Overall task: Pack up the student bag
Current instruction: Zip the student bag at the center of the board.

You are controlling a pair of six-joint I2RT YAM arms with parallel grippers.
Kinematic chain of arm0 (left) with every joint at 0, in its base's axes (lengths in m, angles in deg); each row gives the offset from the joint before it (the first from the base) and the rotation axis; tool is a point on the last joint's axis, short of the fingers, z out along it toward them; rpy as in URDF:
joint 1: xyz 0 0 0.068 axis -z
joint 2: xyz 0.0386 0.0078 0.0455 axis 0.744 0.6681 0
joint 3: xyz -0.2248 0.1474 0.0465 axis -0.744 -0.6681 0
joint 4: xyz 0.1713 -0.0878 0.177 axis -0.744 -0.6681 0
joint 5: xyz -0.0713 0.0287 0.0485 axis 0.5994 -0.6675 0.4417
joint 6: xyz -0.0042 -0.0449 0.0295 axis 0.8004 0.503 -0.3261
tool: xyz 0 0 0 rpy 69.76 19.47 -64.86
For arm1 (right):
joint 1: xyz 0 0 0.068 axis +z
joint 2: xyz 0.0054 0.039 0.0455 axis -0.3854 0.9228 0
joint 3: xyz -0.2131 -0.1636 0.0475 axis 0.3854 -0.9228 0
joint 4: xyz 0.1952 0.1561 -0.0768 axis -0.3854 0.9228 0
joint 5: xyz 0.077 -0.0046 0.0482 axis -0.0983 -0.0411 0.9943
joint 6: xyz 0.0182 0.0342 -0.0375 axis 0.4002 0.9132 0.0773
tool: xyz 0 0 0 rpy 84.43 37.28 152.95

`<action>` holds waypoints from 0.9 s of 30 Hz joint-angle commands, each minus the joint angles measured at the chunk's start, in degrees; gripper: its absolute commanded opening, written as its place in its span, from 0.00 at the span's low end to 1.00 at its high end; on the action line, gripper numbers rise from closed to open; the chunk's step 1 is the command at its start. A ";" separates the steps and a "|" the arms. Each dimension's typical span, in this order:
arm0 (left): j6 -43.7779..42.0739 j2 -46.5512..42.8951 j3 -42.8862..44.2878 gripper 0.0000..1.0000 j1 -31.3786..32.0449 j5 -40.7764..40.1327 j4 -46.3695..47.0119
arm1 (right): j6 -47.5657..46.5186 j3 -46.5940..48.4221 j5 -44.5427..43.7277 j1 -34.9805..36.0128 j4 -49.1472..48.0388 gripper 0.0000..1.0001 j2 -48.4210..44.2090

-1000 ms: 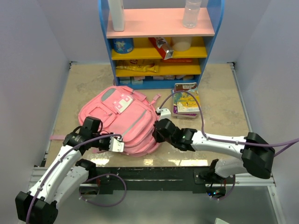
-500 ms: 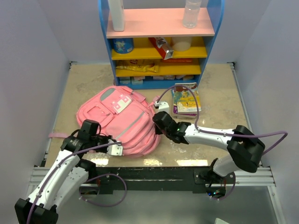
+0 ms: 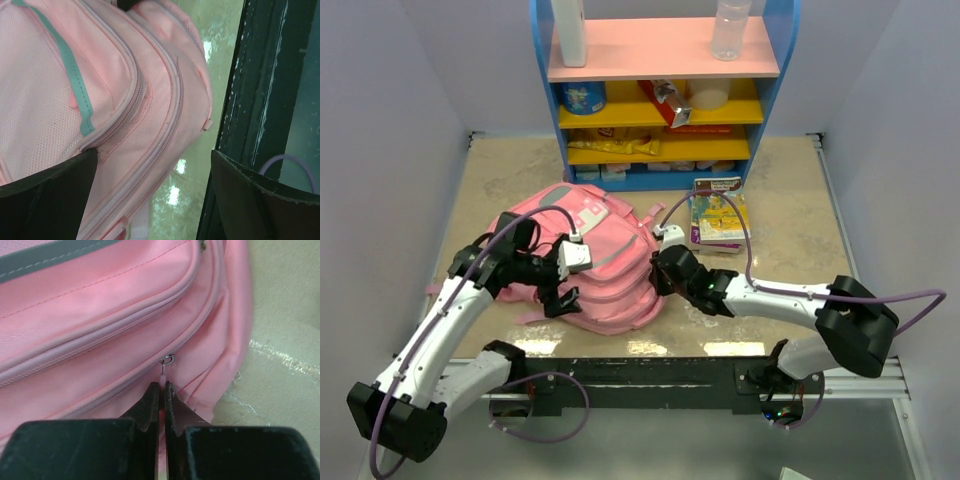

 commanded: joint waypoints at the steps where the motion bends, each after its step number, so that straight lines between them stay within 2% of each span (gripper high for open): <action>1: 10.22 1.43 1.80 1.00 7.98 -1.37 23.41 | 0.75 -1.40 8.58 1.65 -6.47 0.00 -1.45; 2: 10.48 2.13 1.89 1.00 10.52 -2.18 23.93 | 0.83 -1.66 8.75 1.74 -6.83 0.00 -1.28; 4: 10.40 3.28 2.50 1.00 11.42 -1.94 23.50 | 1.10 -2.28 9.72 1.65 -7.62 0.00 -0.84; 6: 6.64 6.00 5.56 1.00 11.60 0.70 16.06 | 1.19 -2.63 10.33 1.74 -7.80 0.00 -0.14; 7: 0.88 7.05 6.63 1.00 11.60 1.66 8.55 | 1.19 -2.72 10.25 1.74 -7.80 0.00 0.21; 8: -0.92 8.19 6.90 1.00 11.60 0.63 6.38 | 1.10 -2.98 10.25 1.56 -7.80 0.00 0.22; 9: -1.81 8.21 5.42 1.00 11.60 -3.82 5.06 | 0.66 -2.98 10.08 1.56 -7.89 0.00 0.39; 12: -4.89 5.32 1.64 0.95 11.52 -9.82 2.32 | -0.74 -2.54 8.76 1.47 -6.66 0.00 0.31; 15: 2.81 -1.18 -0.30 1.00 11.60 -12.81 11.16 | -1.36 -2.19 9.02 1.21 -6.74 0.00 0.39; 16: 7.54 -2.68 -0.83 1.00 11.60 -13.61 17.89 | -1.27 -2.19 9.54 1.21 -7.09 0.00 0.48; 18: 12.30 -4.27 -1.88 1.00 11.95 -15.36 23.38 | -0.75 -2.10 11.04 1.12 -8.06 0.00 1.18; 19: 13.55 -3.75 -2.06 1.00 12.82 -16.16 26.80 | -0.66 -2.02 11.39 1.12 -8.41 0.00 1.36; 22: 18.03 2.99 -1.54 1.00 15.45 -16.08 29.56 | 0.13 -1.66 12.71 1.12 -9.20 0.00 2.24; 25: 22.08 5.91 -2.85 1.00 19.23 -16.51 32.81 | 0.75 -2.10 13.15 1.21 -9.82 0.00 2.06; 27: 24.79 6.36 -5.13 1.00 20.91 -20.54 35.96 | 1.19 -2.28 12.80 1.12 -9.82 0.00 1.71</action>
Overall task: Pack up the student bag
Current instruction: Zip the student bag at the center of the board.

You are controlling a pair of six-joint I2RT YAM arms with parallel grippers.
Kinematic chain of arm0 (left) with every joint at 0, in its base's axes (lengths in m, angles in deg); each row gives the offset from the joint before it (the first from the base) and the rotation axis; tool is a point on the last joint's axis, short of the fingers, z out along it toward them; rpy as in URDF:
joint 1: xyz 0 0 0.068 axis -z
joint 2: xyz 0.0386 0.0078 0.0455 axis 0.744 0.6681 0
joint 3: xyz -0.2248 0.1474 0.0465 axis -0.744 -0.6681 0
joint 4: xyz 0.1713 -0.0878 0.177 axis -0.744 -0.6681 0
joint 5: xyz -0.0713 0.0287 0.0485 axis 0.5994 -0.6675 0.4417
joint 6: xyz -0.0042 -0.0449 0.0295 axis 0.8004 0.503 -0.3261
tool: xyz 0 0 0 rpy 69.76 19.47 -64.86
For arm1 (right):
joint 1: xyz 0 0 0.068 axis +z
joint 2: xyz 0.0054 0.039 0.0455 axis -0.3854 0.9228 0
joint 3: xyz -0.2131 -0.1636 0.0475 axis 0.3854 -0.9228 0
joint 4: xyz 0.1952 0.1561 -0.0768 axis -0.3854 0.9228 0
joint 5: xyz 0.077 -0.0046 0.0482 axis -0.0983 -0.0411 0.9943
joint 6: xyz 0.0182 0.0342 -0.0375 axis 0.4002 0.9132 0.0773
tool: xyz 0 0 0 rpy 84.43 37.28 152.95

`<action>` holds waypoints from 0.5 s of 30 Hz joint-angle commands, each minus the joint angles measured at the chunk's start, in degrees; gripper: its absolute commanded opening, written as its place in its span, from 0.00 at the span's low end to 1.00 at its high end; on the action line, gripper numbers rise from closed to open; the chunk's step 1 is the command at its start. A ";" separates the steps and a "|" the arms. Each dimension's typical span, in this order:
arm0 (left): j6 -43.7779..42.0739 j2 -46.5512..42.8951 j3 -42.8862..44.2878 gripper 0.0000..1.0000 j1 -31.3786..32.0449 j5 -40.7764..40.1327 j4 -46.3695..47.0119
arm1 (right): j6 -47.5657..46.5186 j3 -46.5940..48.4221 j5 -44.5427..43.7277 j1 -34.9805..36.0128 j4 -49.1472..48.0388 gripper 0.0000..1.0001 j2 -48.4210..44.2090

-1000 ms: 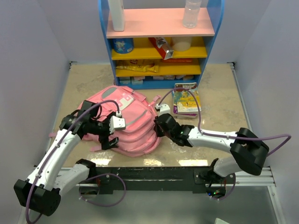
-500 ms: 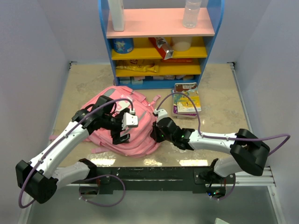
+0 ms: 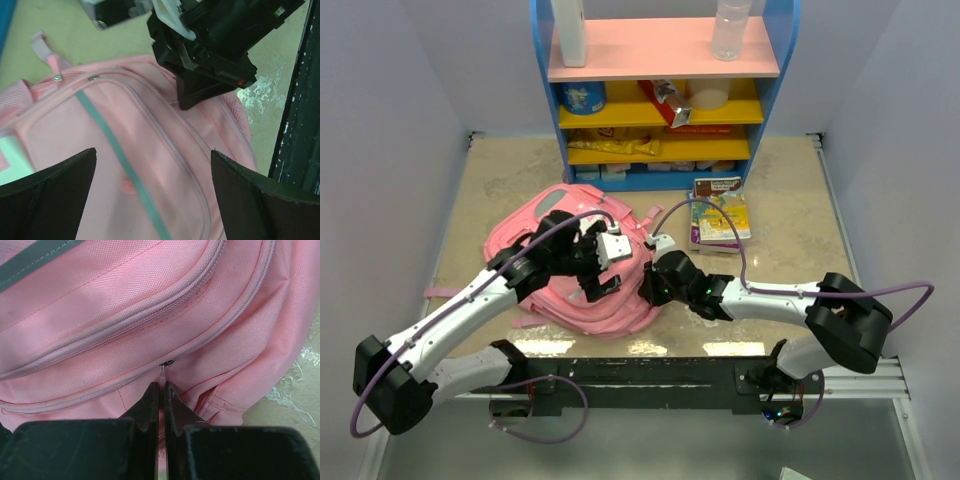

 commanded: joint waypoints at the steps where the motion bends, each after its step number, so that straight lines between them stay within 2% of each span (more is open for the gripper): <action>1: 9.44 2.01 -3.82 1.00 4.06 -6.50 8.92 | 0.88 0.48 2.39 0.22 -3.74 0.00 -0.34; 5: 12.00 2.45 -7.43 1.00 4.95 -12.83 12.43 | 1.32 0.39 2.75 0.22 -4.01 0.00 -1.13; 12: 11.56 2.63 -12.09 1.00 6.00 -15.22 18.32 | 1.23 1.09 4.50 0.23 -4.01 0.00 -1.57; 15: 10.07 3.15 -12.27 0.85 5.92 -12.76 18.85 | 1.32 1.09 5.12 0.22 -4.36 0.00 -2.10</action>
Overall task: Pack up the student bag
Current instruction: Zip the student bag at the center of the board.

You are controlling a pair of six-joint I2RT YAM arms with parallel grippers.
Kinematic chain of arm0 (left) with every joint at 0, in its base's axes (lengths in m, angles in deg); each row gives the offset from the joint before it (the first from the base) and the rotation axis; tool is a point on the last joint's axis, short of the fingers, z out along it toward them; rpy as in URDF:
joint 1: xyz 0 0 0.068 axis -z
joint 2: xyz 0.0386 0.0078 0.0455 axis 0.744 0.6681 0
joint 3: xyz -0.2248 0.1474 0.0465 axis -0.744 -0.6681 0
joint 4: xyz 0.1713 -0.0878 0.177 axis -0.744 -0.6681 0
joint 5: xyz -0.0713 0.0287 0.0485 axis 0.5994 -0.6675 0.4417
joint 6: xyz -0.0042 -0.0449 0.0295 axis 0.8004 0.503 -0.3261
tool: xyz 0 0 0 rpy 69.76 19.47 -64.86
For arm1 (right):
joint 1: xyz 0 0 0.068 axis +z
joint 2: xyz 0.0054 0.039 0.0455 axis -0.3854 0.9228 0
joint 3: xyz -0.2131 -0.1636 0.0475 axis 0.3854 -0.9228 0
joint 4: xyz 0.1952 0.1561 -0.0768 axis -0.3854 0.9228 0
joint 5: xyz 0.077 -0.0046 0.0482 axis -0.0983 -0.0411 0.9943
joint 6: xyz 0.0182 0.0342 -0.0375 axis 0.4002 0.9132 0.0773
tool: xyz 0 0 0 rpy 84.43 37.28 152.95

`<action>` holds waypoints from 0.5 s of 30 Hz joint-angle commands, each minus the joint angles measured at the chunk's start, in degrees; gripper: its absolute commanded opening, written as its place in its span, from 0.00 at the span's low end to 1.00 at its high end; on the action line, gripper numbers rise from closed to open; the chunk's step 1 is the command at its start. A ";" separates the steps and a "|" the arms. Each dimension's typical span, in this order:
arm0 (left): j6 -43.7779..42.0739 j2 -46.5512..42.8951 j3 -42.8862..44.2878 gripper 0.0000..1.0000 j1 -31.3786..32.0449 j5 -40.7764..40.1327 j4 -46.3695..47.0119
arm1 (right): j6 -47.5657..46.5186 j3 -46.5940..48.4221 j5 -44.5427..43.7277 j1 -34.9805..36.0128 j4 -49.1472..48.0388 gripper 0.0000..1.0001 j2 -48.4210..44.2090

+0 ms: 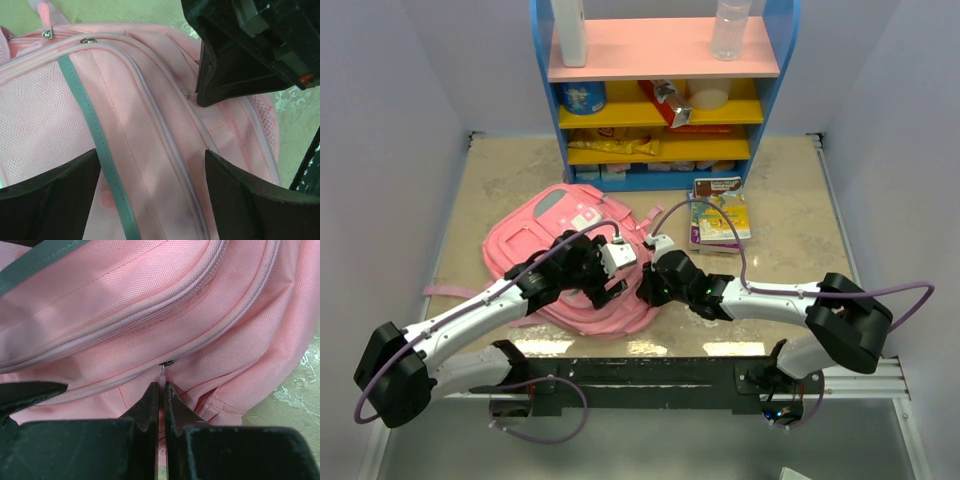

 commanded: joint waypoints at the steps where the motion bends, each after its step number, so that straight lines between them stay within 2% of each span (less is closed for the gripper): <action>1: -0.68 0.38 -0.64 0.74 0.39 0.38 5.48 | 0.49 0.92 3.68 0.25 -3.97 0.00 -2.06; 9: -2.70 0.38 -0.55 0.39 0.65 3.54 4.78 | 0.75 0.39 6.23 0.25 -3.71 0.00 -3.99; 10: -2.97 0.21 -0.64 0.23 0.56 3.98 4.52 | 0.84 0.21 6.32 0.25 -3.62 0.00 -4.25; 11: -3.15 0.12 -0.64 0.13 0.74 4.33 4.43 | 0.84 0.21 6.49 0.25 -3.35 0.00 -4.52; 13: -3.24 0.03 -0.64 0.13 1.00 4.42 4.25 | 0.84 -0.23 7.02 0.25 -3.35 0.00 -5.04; 14: -3.32 0.03 -0.64 0.19 1.09 4.42 4.25 | 1.10 -0.32 7.28 0.25 -3.44 0.00 -5.22; 15: -3.24 -0.06 -0.64 0.30 1.18 3.90 4.34 | 1.19 -0.49 7.46 0.25 -3.96 0.00 -5.31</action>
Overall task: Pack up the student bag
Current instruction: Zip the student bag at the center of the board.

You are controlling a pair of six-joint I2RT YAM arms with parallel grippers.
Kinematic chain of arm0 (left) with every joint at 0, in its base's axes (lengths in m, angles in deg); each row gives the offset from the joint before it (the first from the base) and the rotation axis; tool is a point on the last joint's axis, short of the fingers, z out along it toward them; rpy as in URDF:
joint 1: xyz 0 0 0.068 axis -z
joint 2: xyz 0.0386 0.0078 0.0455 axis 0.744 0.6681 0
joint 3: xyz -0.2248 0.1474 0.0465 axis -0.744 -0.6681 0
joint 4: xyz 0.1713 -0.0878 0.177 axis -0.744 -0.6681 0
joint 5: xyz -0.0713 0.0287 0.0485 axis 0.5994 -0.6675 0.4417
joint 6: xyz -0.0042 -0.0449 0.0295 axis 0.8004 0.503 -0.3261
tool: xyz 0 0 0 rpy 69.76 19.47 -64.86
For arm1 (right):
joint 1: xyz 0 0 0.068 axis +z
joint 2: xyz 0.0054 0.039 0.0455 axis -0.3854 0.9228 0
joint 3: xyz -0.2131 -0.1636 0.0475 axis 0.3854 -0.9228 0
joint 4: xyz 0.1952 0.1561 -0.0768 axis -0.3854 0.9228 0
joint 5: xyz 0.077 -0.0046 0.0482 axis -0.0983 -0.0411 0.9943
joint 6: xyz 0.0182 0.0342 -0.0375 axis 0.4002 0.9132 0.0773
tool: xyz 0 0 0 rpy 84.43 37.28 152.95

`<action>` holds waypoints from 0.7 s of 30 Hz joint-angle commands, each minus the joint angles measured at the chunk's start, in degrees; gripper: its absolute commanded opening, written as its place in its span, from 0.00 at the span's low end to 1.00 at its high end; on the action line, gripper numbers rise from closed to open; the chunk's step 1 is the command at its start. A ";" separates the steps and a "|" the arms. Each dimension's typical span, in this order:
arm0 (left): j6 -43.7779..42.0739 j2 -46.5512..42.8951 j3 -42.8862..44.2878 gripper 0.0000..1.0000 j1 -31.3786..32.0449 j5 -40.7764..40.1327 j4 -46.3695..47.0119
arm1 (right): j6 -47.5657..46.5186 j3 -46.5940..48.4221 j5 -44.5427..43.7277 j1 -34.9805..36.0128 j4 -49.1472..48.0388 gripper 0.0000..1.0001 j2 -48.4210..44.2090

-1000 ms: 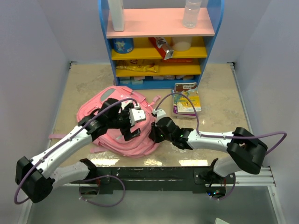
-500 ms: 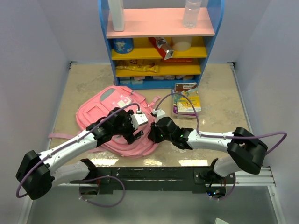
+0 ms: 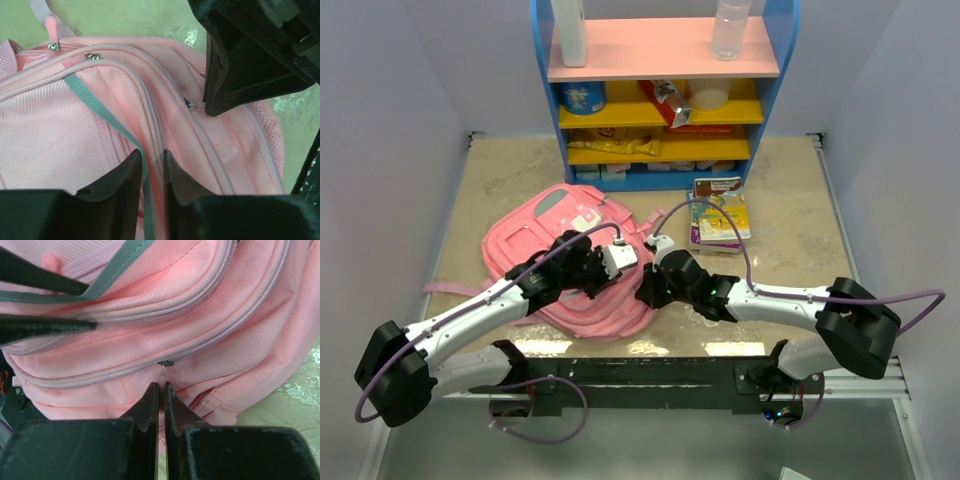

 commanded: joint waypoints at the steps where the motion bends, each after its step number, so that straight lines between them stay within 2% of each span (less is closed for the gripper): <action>1: -0.92 -0.87 0.01 0.52 1.24 2.56 2.35 | 1.08 0.05 3.85 0.31 -4.45 0.00 -2.66; 3: -0.74 -1.13 0.01 0.64 1.16 2.30 2.00 | 1.44 -0.03 4.03 0.40 -4.80 0.00 -2.58; 4: -0.65 -1.31 0.01 0.77 1.24 2.38 1.91 | 1.44 -0.12 4.11 0.31 -4.97 0.00 -2.23; 6: -0.57 -1.31 0.10 0.90 1.33 2.82 1.38 | 1.52 -0.03 4.38 0.49 -5.33 0.00 -1.88; 7: -0.65 -1.31 0.10 0.95 1.33 2.91 1.29 | 1.52 0.14 4.47 0.40 -5.41 0.00 -1.87; 9: -0.57 -0.87 0.10 0.96 1.33 2.74 1.47 | 1.53 0.23 4.64 0.40 -5.50 0.00 -1.78; 12: -0.56 -0.26 0.10 0.82 1.33 2.39 1.82 | 1.52 0.23 4.73 0.49 -5.50 0.00 -1.96; 13: -0.57 -0.17 0.10 0.69 1.33 2.39 1.82 | 1.44 0.14 4.82 0.40 -5.50 0.00 -1.87; 15: -0.65 -0.08 0.01 0.54 1.42 2.39 1.91 | 1.61 -0.03 5.08 0.40 -5.68 0.00 -2.22; 16: -0.65 -0.08 0.01 0.39 1.42 2.47 1.82 | 1.70 -0.30 5.08 0.40 -5.68 0.00 -2.23; 17: -0.65 0.01 0.01 0.32 1.42 2.56 1.82 | 1.70 -0.38 5.08 0.40 -5.59 0.00 -2.40; 19: -1.00 0.01 0.10 0.22 1.33 3.35 1.65 | 1.70 -0.47 5.08 0.49 -5.42 0.00 -2.84; 21: -1.62 0.27 0.10 0.20 1.51 4.40 1.30 | 1.53 -0.39 5.00 0.40 -4.80 0.00 -3.28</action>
